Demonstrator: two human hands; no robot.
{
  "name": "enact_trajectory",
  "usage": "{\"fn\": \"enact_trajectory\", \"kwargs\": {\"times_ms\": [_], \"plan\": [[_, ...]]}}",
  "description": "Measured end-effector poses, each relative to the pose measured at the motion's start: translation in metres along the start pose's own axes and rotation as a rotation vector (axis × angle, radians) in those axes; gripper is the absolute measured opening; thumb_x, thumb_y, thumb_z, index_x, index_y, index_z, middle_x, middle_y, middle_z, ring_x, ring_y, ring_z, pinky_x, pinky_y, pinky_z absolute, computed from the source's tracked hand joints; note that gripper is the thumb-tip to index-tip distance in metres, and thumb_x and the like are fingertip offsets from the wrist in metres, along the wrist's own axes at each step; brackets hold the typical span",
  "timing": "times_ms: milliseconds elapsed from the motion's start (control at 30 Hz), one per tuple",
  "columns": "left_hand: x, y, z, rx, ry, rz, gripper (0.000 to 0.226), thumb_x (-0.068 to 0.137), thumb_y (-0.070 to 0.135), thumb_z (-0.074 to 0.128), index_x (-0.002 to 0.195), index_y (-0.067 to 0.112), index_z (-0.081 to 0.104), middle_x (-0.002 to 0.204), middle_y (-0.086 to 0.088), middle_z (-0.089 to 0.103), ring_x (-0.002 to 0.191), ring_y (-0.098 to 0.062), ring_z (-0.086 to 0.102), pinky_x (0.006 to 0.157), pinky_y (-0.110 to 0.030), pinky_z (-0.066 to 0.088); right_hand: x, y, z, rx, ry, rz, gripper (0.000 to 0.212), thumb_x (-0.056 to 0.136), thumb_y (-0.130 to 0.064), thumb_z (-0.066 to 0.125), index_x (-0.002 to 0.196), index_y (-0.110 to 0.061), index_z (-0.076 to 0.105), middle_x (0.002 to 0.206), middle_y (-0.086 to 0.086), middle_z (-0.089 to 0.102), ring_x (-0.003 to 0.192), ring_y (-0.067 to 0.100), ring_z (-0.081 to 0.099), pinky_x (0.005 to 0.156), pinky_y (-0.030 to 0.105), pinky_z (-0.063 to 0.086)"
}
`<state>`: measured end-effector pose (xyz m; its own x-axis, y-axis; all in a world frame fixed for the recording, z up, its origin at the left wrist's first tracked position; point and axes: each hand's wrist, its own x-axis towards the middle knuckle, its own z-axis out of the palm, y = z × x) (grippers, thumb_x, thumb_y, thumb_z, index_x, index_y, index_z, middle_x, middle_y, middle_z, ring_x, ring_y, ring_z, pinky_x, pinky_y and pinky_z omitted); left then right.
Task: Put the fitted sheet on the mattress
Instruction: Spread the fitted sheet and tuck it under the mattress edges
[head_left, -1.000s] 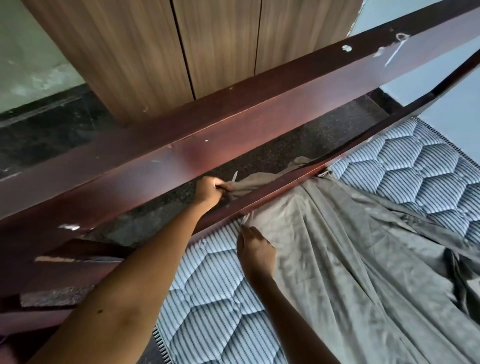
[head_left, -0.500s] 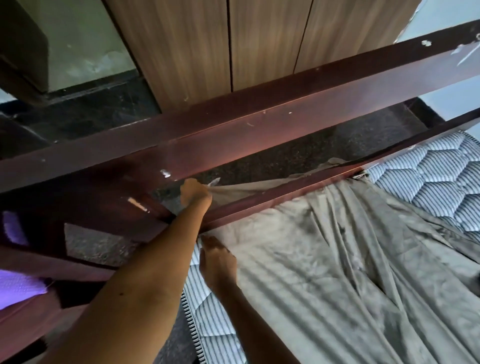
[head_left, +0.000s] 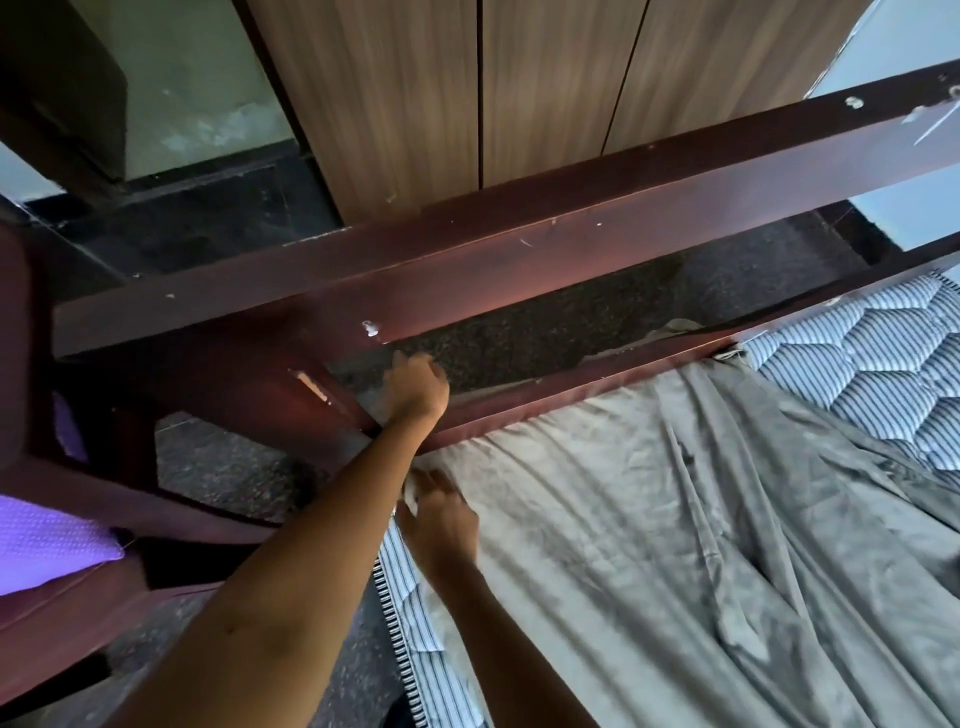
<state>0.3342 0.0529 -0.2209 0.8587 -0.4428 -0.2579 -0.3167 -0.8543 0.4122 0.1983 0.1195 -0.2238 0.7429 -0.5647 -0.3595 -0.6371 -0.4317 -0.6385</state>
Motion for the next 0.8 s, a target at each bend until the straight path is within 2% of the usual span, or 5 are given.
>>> {"fn": "enact_trajectory", "kwargs": {"times_ms": [133, 233, 433, 633, 800], "plan": [[-0.035, -0.001, 0.000, 0.041, 0.162, 0.629, 0.030, 0.093, 0.020, 0.041, 0.102, 0.010, 0.068, 0.101, -0.008, 0.068, 0.087, -0.028, 0.065, 0.073, -0.036, 0.050, -0.013, 0.007, -0.001, -0.066, -0.066, -0.009, 0.044, 0.088, -0.032, 0.055, 0.130, -0.021, 0.047, 0.127, 0.003, 0.053, 0.113, 0.026, 0.056, 0.083, 0.037, 0.049], [-0.062, -0.017, 0.011, 0.219, 0.203, 0.888, 0.037, 0.086, 0.020, 0.042, 0.116, 0.013, 0.063, 0.120, -0.004, 0.061, 0.108, -0.022, 0.057, 0.094, -0.040, 0.046, -0.021, 0.015, 0.000, -0.075, -0.120, 0.030, 0.041, 0.088, -0.028, 0.055, 0.128, -0.020, 0.050, 0.135, -0.002, 0.050, 0.115, 0.023, 0.056, 0.085, 0.035, 0.048], [-0.099, -0.071, 0.005, 0.126, 0.254, 1.057, 0.033, 0.074, 0.000, 0.053, 0.100, 0.009, 0.071, 0.122, -0.008, 0.063, 0.112, -0.026, 0.060, 0.097, -0.038, 0.046, -0.039, 0.023, 0.014, -0.035, -0.011, 0.017, 0.047, 0.090, -0.019, 0.051, 0.137, -0.021, 0.047, 0.145, -0.004, 0.042, 0.127, 0.020, 0.047, 0.093, 0.034, 0.046], [-0.125, -0.140, -0.007, 0.446, -0.101, 0.964, 0.077, 0.051, 0.004, 0.079, 0.125, 0.006, 0.059, 0.137, -0.008, 0.052, 0.124, -0.024, 0.053, 0.097, -0.035, 0.049, -0.057, 0.012, 0.020, -0.031, 0.036, 0.149, 0.060, 0.090, -0.011, 0.049, 0.143, -0.037, 0.036, 0.138, 0.000, 0.043, 0.128, 0.022, 0.040, 0.096, 0.037, 0.044], [-0.118, -0.148, -0.017, 0.396, -0.089, 0.984, 0.058, 0.061, 0.004, 0.073, 0.118, 0.009, 0.064, 0.134, -0.005, 0.056, 0.120, -0.022, 0.056, 0.081, -0.031, 0.056, -0.062, 0.000, 0.035, 0.056, 0.178, 0.224, 0.055, 0.089, -0.008, 0.046, 0.132, -0.041, 0.050, 0.129, -0.002, 0.054, 0.114, 0.024, 0.055, 0.089, 0.038, 0.049]]}}
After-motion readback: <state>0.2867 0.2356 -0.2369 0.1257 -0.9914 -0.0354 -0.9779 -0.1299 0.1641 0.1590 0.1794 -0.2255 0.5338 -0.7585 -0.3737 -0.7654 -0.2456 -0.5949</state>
